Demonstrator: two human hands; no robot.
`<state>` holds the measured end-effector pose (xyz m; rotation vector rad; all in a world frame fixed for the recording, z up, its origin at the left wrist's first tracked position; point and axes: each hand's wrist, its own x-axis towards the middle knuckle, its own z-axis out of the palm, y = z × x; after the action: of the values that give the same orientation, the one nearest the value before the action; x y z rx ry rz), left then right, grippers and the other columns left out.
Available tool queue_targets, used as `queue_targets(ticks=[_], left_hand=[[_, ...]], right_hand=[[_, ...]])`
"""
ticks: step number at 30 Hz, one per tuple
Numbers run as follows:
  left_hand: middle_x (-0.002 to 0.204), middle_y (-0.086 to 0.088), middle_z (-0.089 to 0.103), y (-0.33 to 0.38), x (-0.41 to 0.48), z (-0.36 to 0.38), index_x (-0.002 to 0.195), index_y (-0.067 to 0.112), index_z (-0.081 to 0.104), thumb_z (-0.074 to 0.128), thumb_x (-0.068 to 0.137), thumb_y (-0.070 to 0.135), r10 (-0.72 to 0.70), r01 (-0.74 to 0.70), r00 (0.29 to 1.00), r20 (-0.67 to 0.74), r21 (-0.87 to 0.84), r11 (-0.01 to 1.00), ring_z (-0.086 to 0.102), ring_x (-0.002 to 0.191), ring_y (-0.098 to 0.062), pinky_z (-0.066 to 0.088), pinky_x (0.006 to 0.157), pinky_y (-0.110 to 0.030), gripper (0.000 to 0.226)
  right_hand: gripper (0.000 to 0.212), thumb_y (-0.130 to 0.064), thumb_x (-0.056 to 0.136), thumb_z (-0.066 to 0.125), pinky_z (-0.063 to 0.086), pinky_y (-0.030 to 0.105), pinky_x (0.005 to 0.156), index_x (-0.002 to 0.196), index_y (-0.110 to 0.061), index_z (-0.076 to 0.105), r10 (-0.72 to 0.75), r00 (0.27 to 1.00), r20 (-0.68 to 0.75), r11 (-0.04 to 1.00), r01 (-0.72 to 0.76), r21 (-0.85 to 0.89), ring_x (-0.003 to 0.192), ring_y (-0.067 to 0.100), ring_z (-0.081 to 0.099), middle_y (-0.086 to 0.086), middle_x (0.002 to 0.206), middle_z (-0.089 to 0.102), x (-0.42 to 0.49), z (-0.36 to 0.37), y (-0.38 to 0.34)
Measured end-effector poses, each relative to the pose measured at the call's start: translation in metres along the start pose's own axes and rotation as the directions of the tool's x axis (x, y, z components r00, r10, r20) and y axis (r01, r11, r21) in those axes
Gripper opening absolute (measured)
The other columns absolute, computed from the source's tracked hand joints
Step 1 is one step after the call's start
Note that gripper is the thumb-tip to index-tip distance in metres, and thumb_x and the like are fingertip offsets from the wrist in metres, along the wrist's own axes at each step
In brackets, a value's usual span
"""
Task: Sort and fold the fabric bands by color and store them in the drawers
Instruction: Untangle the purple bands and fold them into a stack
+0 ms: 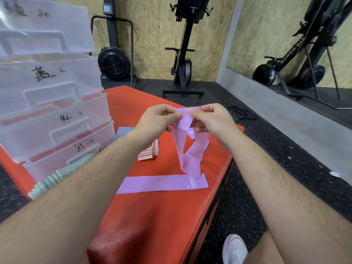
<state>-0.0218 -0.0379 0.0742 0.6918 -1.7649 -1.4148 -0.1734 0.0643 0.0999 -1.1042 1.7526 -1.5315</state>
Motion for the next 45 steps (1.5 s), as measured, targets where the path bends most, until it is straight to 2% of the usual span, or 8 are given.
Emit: queue_targets(ticks=[4, 10, 21, 25, 29, 32, 39, 45], left_hand=[[0.081, -0.004, 0.071, 0.001, -0.001, -0.004, 0.089, 0.020, 0.071, 0.070, 0.089, 0.014, 0.008, -0.007, 1.000, 0.014, -0.050, 0.999, 0.062, 0.075, -0.014, 0.052, 0.070, -0.031, 0.006], [0.086, -0.007, 0.069, -0.005, -0.006, -0.013, 0.115, 0.018, 0.064, 0.070, 0.087, 0.002, -0.062, 0.059, 0.992, 0.110, 0.029, 0.998, 0.062, 0.066, -0.011, 0.050, 0.067, -0.029, 0.033], [0.073, -0.001, 0.059, -0.008, -0.013, -0.022, 0.091, 0.014, 0.064, 0.073, 0.087, 0.027, 0.036, 0.010, 0.990, -0.134, 0.328, 0.945, 0.058, 0.063, -0.014, 0.055, 0.061, -0.036, 0.016], [0.076, -0.007, 0.063, 0.001, -0.022, -0.027, 0.093, 0.008, 0.061, 0.062, 0.096, 0.035, -0.256, 0.249, 0.962, -0.097, -0.081, 0.965, 0.065, 0.069, -0.022, 0.057, 0.063, -0.034, 0.027], [0.074, -0.010, 0.062, 0.003, -0.027, -0.036, 0.090, 0.006, 0.064, 0.067, 0.093, 0.022, -0.249, 0.231, 0.964, -0.093, -0.169, 0.958, 0.062, 0.067, -0.021, 0.062, 0.072, -0.034, 0.016], [0.078, -0.009, 0.065, 0.002, -0.030, -0.050, 0.090, 0.011, 0.066, 0.063, 0.092, 0.003, -0.220, 0.209, 0.957, -0.191, -0.077, 0.975, 0.059, 0.064, -0.016, 0.055, 0.057, -0.024, 0.009], [0.082, 0.003, 0.067, -0.005, -0.041, -0.073, 0.088, 0.025, 0.066, 0.067, 0.081, -0.005, -0.046, 0.069, 0.997, -0.064, 0.436, 0.897, 0.060, 0.071, -0.009, 0.052, 0.073, -0.030, 0.031], [0.100, 0.001, 0.073, -0.002, -0.051, -0.072, 0.091, 0.029, 0.063, 0.051, 0.078, -0.014, 0.027, -0.066, 0.996, 0.085, 0.504, 0.861, 0.070, 0.087, -0.024, 0.055, 0.078, -0.038, 0.046]], right_hand=[[0.055, -0.014, 0.078, 0.083, 0.057, 0.036, 0.074, 0.115, -0.013, 0.043, -0.020, 0.990, 0.138, 0.997, 0.029, -0.068, 0.075, 0.018, 0.073, 0.010, 0.084, 0.074, -0.006, 0.003, 0.003], [0.020, 0.000, 0.082, 0.075, 0.057, 0.031, 0.073, 0.099, -0.007, 0.067, -0.111, 0.980, 0.168, 0.974, 0.140, -0.177, 0.070, 0.014, 0.063, 0.009, 0.082, 0.063, -0.006, 0.008, 0.003], [0.005, -0.017, 0.087, 0.072, 0.042, 0.016, 0.057, 0.091, -0.013, 0.072, -0.240, 0.962, 0.130, 0.905, 0.270, -0.327, 0.060, 0.002, 0.052, -0.006, 0.073, 0.062, -0.003, 0.032, 0.014], [0.008, -0.019, 0.088, 0.073, 0.041, 0.017, 0.058, 0.087, -0.012, 0.070, -0.321, 0.941, 0.112, 0.897, 0.340, -0.284, 0.060, 0.002, 0.051, -0.007, 0.071, 0.063, -0.006, 0.054, 0.016], [0.010, -0.018, 0.087, 0.076, 0.044, 0.020, 0.054, 0.088, -0.010, 0.070, -0.308, 0.926, 0.220, 0.908, 0.355, -0.222, 0.057, 0.002, 0.050, -0.007, 0.069, 0.062, -0.015, 0.077, 0.014], [0.007, -0.011, 0.085, 0.076, 0.045, 0.017, 0.062, 0.086, -0.012, 0.070, -0.279, 0.915, 0.290, 0.925, 0.338, -0.174, 0.060, 0.001, 0.054, -0.006, 0.071, 0.065, -0.021, 0.090, 0.015], [0.017, -0.003, 0.087, 0.061, 0.041, 0.020, 0.075, 0.090, -0.018, 0.068, -0.380, 0.916, 0.132, 0.904, 0.397, -0.157, 0.080, 0.010, 0.054, 0.002, 0.093, 0.063, -0.007, 0.095, 0.017], [0.044, 0.009, 0.083, 0.060, 0.046, 0.015, 0.085, 0.118, -0.018, 0.061, -0.139, 0.894, 0.426, 0.955, 0.236, -0.182, 0.099, 0.004, 0.062, -0.006, 0.104, 0.068, -0.004, 0.093, 0.029]])
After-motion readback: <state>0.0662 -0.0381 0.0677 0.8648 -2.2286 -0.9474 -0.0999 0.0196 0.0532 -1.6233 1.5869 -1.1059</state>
